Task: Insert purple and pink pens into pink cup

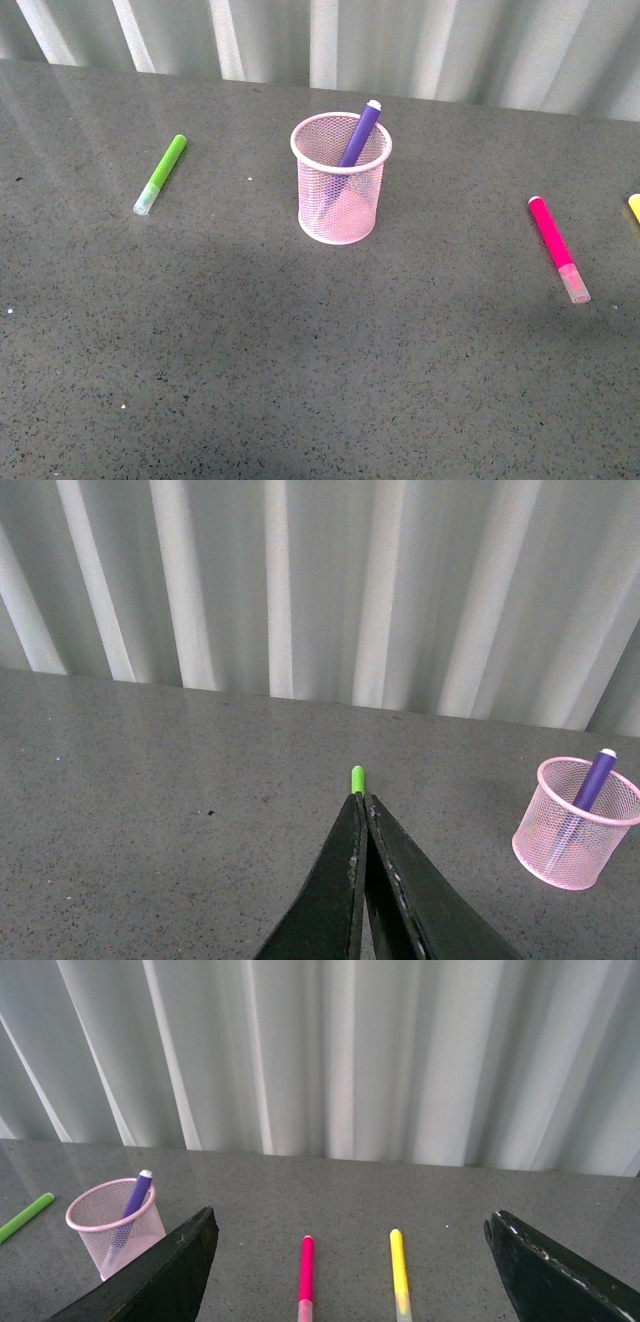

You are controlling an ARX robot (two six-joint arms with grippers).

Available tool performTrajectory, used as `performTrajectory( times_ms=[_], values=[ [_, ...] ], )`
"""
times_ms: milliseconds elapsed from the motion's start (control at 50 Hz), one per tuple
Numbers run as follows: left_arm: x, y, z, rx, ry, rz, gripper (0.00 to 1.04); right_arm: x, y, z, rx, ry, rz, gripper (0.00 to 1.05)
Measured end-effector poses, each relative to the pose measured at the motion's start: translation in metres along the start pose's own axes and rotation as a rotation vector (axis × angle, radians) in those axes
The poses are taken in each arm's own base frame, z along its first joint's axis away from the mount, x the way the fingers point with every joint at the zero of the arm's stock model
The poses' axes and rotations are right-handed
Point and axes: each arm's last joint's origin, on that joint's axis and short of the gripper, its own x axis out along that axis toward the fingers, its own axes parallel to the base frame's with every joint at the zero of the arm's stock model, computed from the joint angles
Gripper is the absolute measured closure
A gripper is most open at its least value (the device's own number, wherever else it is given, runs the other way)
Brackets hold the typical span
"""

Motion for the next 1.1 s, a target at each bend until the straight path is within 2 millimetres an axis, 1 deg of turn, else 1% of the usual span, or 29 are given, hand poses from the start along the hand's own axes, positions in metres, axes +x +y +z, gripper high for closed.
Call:
performTrajectory(
  times_ms=[500,580,660,800,820,940,1060,1100],
  values=[
    [-0.01,0.0,0.0,0.0,0.0,0.0,1.01,0.0,0.0,0.0,0.0,0.0,0.0,0.07],
    [-0.017,0.0,-0.005,0.0,0.035,-0.002,1.01,0.0,0.0,0.0,0.0,0.0,0.0,0.07],
    [-0.021,0.0,-0.003,0.0,0.006,-0.002,1.01,0.0,0.0,0.0,0.0,0.0,0.0,0.07],
    [-0.021,0.0,-0.003,0.0,0.007,-0.001,1.01,0.0,0.0,0.0,0.0,0.0,0.0,0.07],
    [-0.021,0.0,-0.003,0.0,0.008,-0.001,1.0,0.0,0.0,0.0,0.0,0.0,0.0,0.07],
    [-0.021,0.0,-0.003,0.0,0.007,-0.001,0.69,0.0,0.0,0.0,0.0,0.0,0.0,0.07],
    [-0.021,0.0,-0.003,0.0,0.007,-0.001,0.48,0.0,0.0,0.0,0.0,0.0,0.0,0.07],
    [-0.021,0.0,-0.003,0.0,0.007,-0.001,0.39,0.0,0.0,0.0,0.0,0.0,0.0,0.07]
  ],
)
